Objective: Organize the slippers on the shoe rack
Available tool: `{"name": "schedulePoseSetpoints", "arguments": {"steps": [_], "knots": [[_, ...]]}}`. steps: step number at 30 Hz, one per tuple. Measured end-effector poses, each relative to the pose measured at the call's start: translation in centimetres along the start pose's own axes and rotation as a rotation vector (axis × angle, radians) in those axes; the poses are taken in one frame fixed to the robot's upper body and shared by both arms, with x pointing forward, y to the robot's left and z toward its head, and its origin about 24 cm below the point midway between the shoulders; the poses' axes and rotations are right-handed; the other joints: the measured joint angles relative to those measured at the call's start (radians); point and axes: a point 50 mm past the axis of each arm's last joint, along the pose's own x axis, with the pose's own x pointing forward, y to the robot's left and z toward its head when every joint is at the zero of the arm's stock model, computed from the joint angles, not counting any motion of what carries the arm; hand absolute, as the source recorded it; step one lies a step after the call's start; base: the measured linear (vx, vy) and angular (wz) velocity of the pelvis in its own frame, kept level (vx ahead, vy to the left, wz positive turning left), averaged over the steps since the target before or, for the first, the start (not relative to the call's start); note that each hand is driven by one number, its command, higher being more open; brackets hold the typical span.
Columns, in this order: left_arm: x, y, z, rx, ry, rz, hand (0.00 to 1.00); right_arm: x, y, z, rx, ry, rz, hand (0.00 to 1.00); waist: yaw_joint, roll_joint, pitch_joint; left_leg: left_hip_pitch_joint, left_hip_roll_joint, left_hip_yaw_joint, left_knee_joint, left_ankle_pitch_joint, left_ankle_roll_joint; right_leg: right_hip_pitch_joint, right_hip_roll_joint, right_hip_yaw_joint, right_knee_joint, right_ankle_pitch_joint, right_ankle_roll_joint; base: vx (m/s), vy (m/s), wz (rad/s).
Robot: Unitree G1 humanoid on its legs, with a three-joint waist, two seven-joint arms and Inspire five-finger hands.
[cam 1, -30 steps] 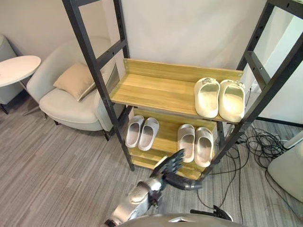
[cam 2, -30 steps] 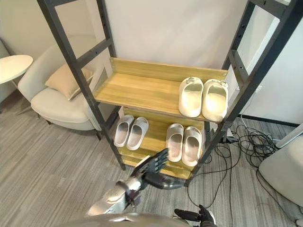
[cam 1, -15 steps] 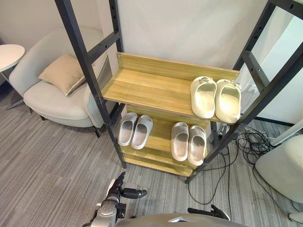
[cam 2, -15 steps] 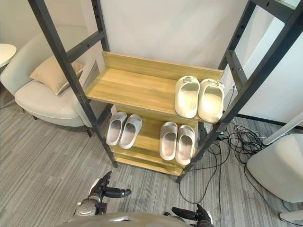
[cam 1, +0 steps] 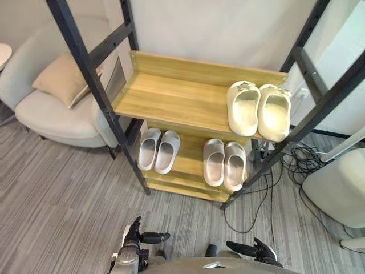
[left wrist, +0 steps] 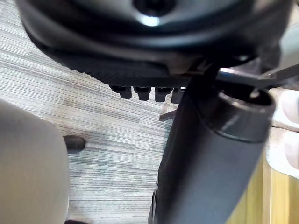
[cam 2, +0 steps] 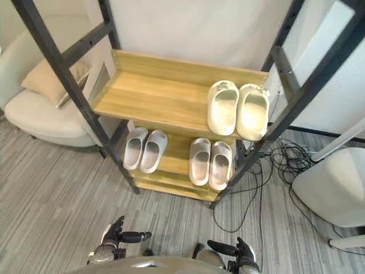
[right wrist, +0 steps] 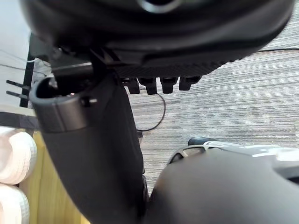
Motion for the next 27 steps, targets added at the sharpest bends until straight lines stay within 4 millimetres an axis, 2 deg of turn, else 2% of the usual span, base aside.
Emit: {"name": "schedulePoseSetpoints", "arguments": {"steps": [2,3,4,5,6,7,10,11,12,13,14,15,17,18,20,22,24,26,27], "knots": [[0.0,0.2,0.1,0.000,-0.010,0.007,1.00,0.0,0.2,0.2,0.002,-0.013,0.004,1.00,0.001,-0.005,0.001,-0.033,-0.004,-0.043,0.025,-0.003,-0.007,-0.028,0.005,0.080,0.099,-0.058,0.002,-0.03,-0.128,0.96],[0.1,0.4,0.5,-0.005,-0.024,0.013,1.00,0.0,0.4,0.3,-0.003,-0.022,0.012,1.00,0.012,-0.019,0.001,-0.064,-0.020,-0.096,0.054,-0.001,-0.023,-0.032,0.019,0.158,0.141,-0.110,0.004,-0.07,-0.238,0.89],[0.1,0.2,1.0,-0.007,-0.046,0.012,1.00,0.1,0.8,1.1,-0.014,-0.045,0.025,1.00,0.033,-0.023,-0.003,-0.096,-0.021,-0.112,0.062,0.006,-0.039,-0.025,0.041,0.187,0.085,-0.134,-0.007,-0.12,-0.283,0.72],[0.2,0.1,1.1,-0.009,-0.048,0.011,1.00,0.2,0.9,1.5,-0.018,-0.054,0.028,1.00,0.038,-0.013,0.001,-0.102,-0.013,-0.117,0.063,0.009,-0.042,-0.028,0.050,0.182,0.081,-0.126,-0.010,-0.13,-0.187,0.33],[0.2,-0.7,1.5,-0.021,-0.060,0.001,1.00,0.4,1.8,3.5,-0.028,-0.118,0.048,1.00,0.052,0.036,0.022,-0.136,0.026,-0.142,0.049,0.035,-0.062,-0.029,0.090,0.149,0.018,-0.087,-0.034,-0.16,-0.171,0.37],[0.2,-1.3,1.8,-0.030,-0.066,-0.011,1.00,0.5,2.3,4.7,-0.032,-0.159,0.061,1.00,0.052,0.058,0.039,-0.151,0.042,-0.166,0.027,0.064,-0.073,-0.032,0.108,0.124,-0.009,-0.067,-0.044,-0.14,-0.174,0.62],[0.3,-1.9,2.3,-0.031,-0.077,-0.026,1.00,0.5,3.9,6.0,-0.040,-0.199,0.097,1.00,0.052,0.094,0.065,-0.164,0.075,-0.184,-0.083,0.178,-0.100,-0.026,0.139,0.039,-0.072,-0.031,-0.074,-0.11,-0.174,0.85],[0.3,-2.2,2.5,-0.033,-0.086,-0.026,1.00,0.5,4.9,6.4,-0.033,-0.205,0.119,1.00,0.052,0.087,0.071,-0.166,0.076,-0.137,-0.205,0.327,-0.120,-0.026,0.131,-0.037,-0.115,0.000,-0.110,-0.13,-0.180,1.60],[0.5,-1.8,3.1,-0.007,-0.104,-0.021,1.00,0.4,5.5,6.8,-0.014,-0.214,0.126,1.00,0.042,0.072,0.080,-0.216,0.066,0.018,-0.075,0.250,-0.085,-0.029,0.103,-0.099,-0.133,0.011,-0.121,-0.11,-0.157,1.74],[0.6,-1.8,3.4,0.000,-0.113,-0.019,1.00,0.4,5.4,6.8,0.005,-0.212,0.120,1.00,0.036,0.062,0.085,-0.231,0.067,0.118,0.053,0.168,-0.048,-0.023,0.080,-0.142,-0.135,0.012,-0.121,-0.05,-0.092,1.41],[0.6,-1.8,3.5,0.002,-0.117,-0.019,1.00,0.4,5.3,6.7,0.012,-0.208,0.115,1.00,0.028,0.056,0.086,-0.225,0.074,0.169,0.123,0.115,-0.029,-0.015,0.068,-0.170,-0.137,0.015,-0.120,-0.03,-0.053,1.34],[0.6,-2.0,3.5,0.014,-0.122,-0.024,1.00,0.5,4.9,6.4,0.013,-0.201,0.105,1.00,0.016,0.053,0.085,-0.182,0.092,0.231,0.194,0.039,-0.025,0.002,0.052,-0.217,-0.150,0.023,-0.111,-0.03,0.000,1.06],[0.5,-2.6,3.4,0.021,-0.115,-0.038,1.00,0.5,4.5,6.2,0.013,-0.196,0.095,1.00,0.013,0.058,0.082,-0.107,0.123,0.288,0.207,-0.020,-0.034,0.013,0.041,-0.263,-0.157,0.034,-0.098,-0.03,0.103,0.89],[0.5,-3.1,3.3,0.040,-0.113,-0.052,1.00,0.5,4.4,6.1,0.025,-0.193,0.090,1.00,0.012,0.060,0.080,-0.052,0.138,0.324,0.159,-0.029,-0.038,0.018,0.037,-0.292,-0.160,0.041,-0.086,-0.03,0.168,0.77],[0.4,-3.6,3.2,0.050,-0.109,-0.071,1.00,0.5,4.3,6.0,0.041,-0.187,0.086,1.00,0.008,0.064,0.077,-0.007,0.131,0.346,0.061,-0.021,-0.060,0.033,0.039,-0.330,-0.181,0.057,-0.064,-0.04,0.180,0.77],[0.5,-3.3,3.0,0.069,-0.103,-0.069,1.00,0.3,5.1,5.1,0.062,-0.163,0.107,1.00,0.006,0.037,0.061,0.006,0.099,0.321,-0.006,-0.018,-0.056,0.089,0.044,-0.396,-0.282,0.120,-0.035,-0.08,0.236,0.86],[0.5,-2.7,2.7,0.078,-0.093,-0.055,1.00,0.0,6.1,4.6,0.063,-0.156,0.149,1.00,0.010,0.020,0.049,0.023,0.070,0.309,-0.005,-0.012,-0.046,0.128,0.030,-0.412,-0.313,0.143,-0.016,-0.02,0.158,0.36],[0.5,-2.4,2.3,0.071,-0.084,-0.046,1.00,-0.1,6.1,4.9,0.049,-0.179,0.161,1.00,0.011,0.024,0.044,0.028,0.041,0.295,0.001,-0.027,-0.019,0.133,-0.013,-0.428,-0.253,0.118,0.003,0.01,0.210,0.29],[0.4,-2.4,2.1,0.063,-0.079,-0.045,1.00,-0.1,5.9,5.1,0.047,-0.191,0.157,1.00,0.009,0.040,0.043,0.026,0.035,0.277,0.011,-0.064,0.006,0.120,-0.044,-0.439,-0.189,0.077,0.018,0.04,0.292,0.44]]}}
